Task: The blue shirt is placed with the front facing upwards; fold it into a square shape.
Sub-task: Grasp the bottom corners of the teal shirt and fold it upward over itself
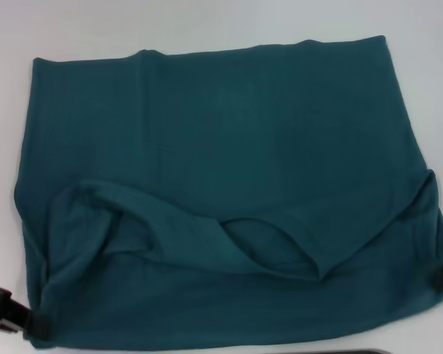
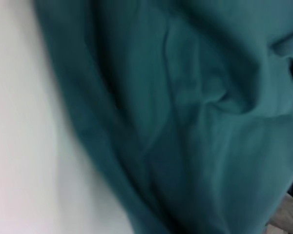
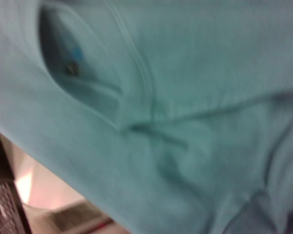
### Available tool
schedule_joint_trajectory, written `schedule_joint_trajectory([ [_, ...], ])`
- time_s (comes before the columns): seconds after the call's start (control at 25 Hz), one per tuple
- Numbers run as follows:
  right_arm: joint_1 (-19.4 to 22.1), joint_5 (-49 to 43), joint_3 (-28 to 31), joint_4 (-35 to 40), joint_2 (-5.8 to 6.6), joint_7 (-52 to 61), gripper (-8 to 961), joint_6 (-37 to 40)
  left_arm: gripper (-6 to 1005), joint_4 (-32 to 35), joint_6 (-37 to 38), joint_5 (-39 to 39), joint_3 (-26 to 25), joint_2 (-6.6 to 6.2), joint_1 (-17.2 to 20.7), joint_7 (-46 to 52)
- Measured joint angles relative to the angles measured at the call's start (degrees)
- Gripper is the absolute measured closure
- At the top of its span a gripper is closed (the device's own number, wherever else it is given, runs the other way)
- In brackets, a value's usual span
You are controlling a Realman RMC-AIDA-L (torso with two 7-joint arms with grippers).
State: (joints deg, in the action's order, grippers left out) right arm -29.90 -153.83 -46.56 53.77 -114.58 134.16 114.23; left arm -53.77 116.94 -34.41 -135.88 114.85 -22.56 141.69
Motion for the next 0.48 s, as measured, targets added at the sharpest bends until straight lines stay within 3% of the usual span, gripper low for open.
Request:
schedule_joint_trajectory([
  [0.08, -0.34, 5.18, 1.12, 0.27, 1.33, 0.21, 915, -0.19, 943, 0.1, 0.3, -1.19, -1.01, -0.7, -0.77, -1.02],
  [0.24, -1.46, 16.62, 5.27, -0.16, 4.62, 0.96, 915, -0.71, 943, 2.24, 0.24, -3.75, -5.42, -3.36, -4.32, -2.06],
  [0.36, -2.81, 19.46, 9.49, -0.16, 5.87, 1.07, 914, -1.96, 942, 4.18, -0.62, -4.03, -10.27, -4.91, -8.29, -2.02],
  [0.48, -4.31, 19.6, 13.82, -0.25, 6.34, 1.26, 914, -4.3, 942, 5.13, -2.12, -4.03, -12.65, -5.89, -12.1, -0.62],
])
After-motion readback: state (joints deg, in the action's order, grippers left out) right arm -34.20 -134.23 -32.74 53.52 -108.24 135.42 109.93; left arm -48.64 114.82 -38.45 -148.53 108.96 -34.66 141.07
